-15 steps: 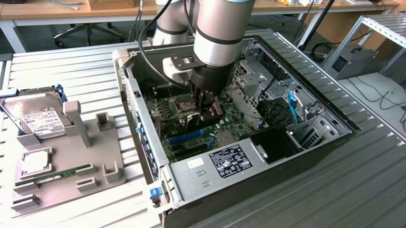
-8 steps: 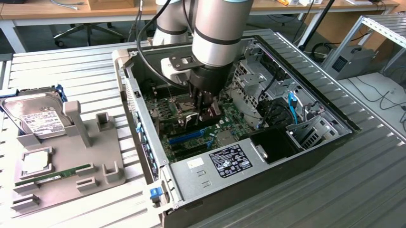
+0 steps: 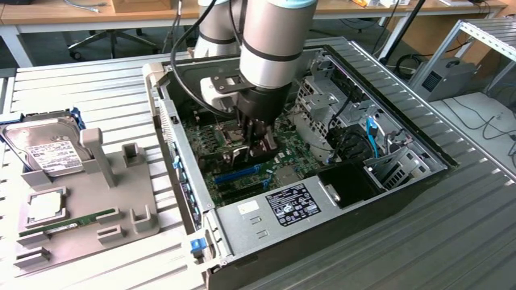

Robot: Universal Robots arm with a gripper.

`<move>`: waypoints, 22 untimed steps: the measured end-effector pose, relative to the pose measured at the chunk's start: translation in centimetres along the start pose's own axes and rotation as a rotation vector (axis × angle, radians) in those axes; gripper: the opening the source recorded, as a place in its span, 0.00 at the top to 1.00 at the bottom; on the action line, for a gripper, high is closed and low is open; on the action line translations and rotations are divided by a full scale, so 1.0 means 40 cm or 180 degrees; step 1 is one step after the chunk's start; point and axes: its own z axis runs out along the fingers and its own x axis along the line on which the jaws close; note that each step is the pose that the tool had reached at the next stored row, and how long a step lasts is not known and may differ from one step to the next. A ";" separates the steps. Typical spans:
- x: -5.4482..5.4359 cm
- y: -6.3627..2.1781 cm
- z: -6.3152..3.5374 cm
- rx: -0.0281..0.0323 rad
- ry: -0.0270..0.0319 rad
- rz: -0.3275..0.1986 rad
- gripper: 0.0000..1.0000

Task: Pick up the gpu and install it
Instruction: 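Insert the gpu into the slot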

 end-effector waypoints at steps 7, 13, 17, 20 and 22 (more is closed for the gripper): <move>0.000 0.009 0.034 0.0000 0.0000 0.0000 0.73; 0.000 0.009 0.035 0.0000 -0.0001 0.0000 0.73; 0.000 0.009 0.038 0.0000 0.0000 0.0000 0.73; 0.000 0.010 0.038 0.0003 0.0000 0.0000 0.73; 0.000 0.012 0.038 0.0008 0.0000 0.0000 0.73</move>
